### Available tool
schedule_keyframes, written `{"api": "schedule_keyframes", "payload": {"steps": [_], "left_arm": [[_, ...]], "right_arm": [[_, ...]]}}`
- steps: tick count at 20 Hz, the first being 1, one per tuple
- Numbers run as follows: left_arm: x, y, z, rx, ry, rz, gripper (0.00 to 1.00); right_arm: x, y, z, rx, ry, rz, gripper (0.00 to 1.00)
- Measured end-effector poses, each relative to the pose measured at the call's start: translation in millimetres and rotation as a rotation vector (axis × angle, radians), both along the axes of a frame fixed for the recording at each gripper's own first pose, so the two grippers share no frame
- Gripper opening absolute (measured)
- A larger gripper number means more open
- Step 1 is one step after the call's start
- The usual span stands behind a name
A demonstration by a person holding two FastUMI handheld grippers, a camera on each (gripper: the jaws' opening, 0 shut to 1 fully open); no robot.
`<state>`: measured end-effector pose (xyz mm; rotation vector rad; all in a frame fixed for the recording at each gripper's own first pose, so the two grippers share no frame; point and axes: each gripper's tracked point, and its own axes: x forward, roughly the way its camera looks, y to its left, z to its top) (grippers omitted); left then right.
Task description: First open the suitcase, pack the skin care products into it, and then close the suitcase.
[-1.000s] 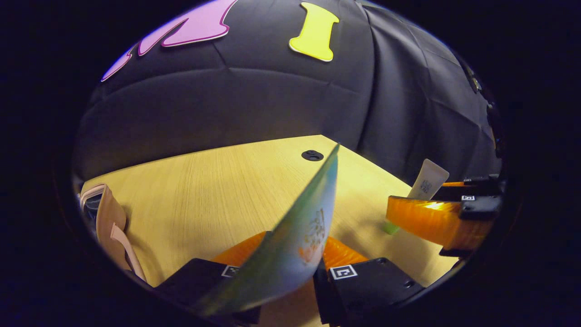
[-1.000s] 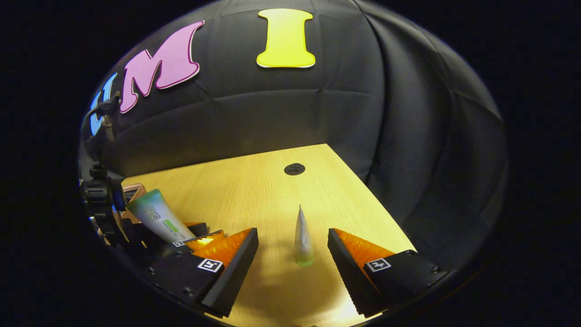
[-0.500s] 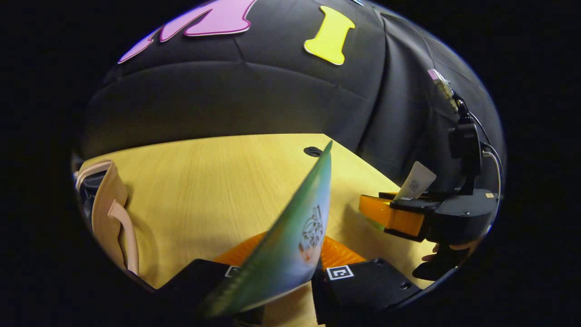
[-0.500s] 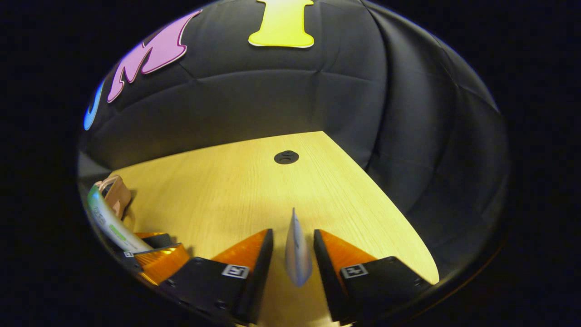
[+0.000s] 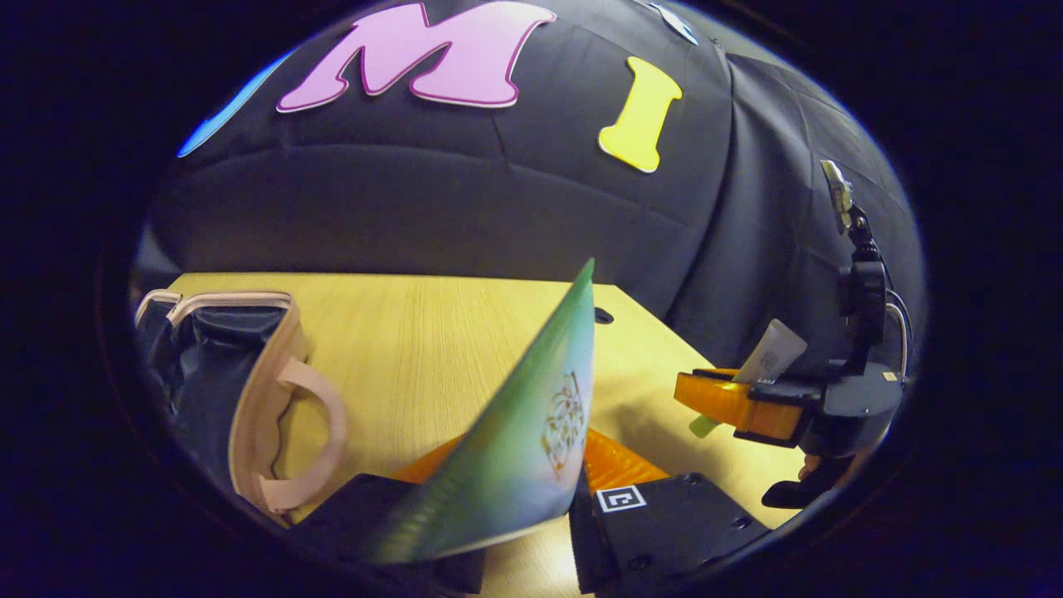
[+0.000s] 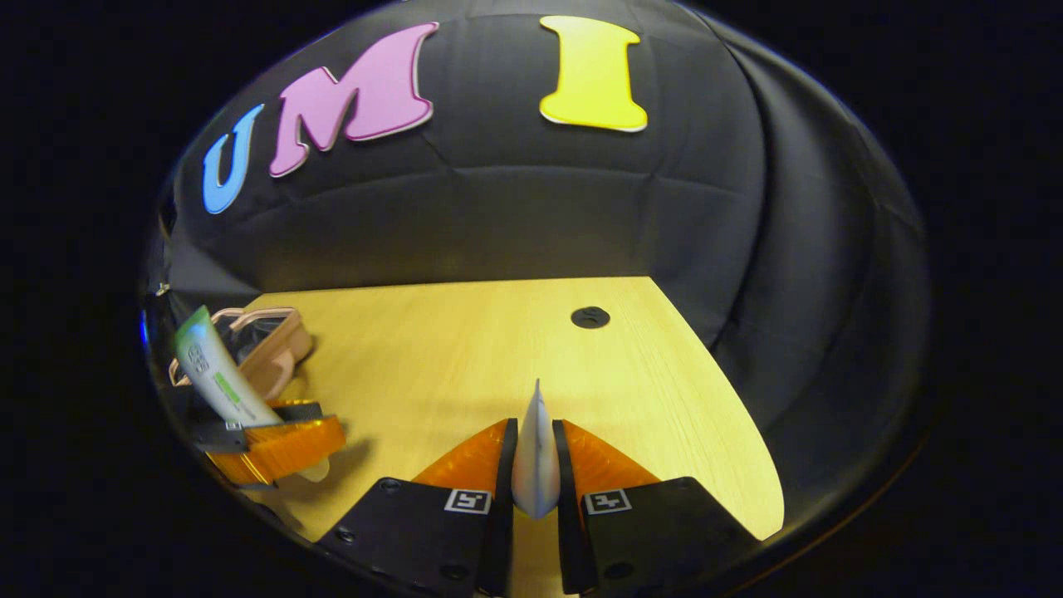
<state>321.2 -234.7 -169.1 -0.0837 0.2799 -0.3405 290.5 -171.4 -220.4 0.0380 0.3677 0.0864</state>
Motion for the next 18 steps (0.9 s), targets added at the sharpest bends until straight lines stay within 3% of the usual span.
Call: {"api": "schedule_keyframes", "payload": {"steps": [4, 5, 9, 10, 12, 15, 18], "left_arm": [[-34.6, 57.4, 57.6, -0.022, -0.037, 0.087, 0.42], [-38.8, 76.8, 67.4, -0.015, -0.043, 0.116, 0.41], [-49.4, 190.3, 82.7, 0.047, 0.01, 0.276, 0.41], [-44.2, 219.0, 77.5, 0.08, 0.042, 0.302, 0.41], [-27.9, 271.4, 50.0, 0.141, 0.154, 0.336, 0.41], [-8.1, 336.7, 6.5, 0.237, 0.339, 0.419, 0.41], [-0.6, 342.4, -32.8, 0.265, 0.515, 0.367, 0.42]], "right_arm": [[-31.9, 36.9, 49.4, -0.002, -0.054, 0.094, 0.25], [-38.3, 48.7, 59.3, 0.008, -0.059, 0.123, 0.2], [-58.2, 90.8, 98.8, 0.03, -0.093, 0.226, 0.25], [-62.1, 102.6, 106.4, 0.044, -0.099, 0.25, 0.19], [-71.9, 125.4, 119.7, 0.067, -0.104, 0.294, 0.25], [-82.3, 155.4, 131.4, 0.077, -0.115, 0.349, 0.25], [-88.2, 182.6, 137.3, 0.094, -0.108, 0.382, 0.25]]}}
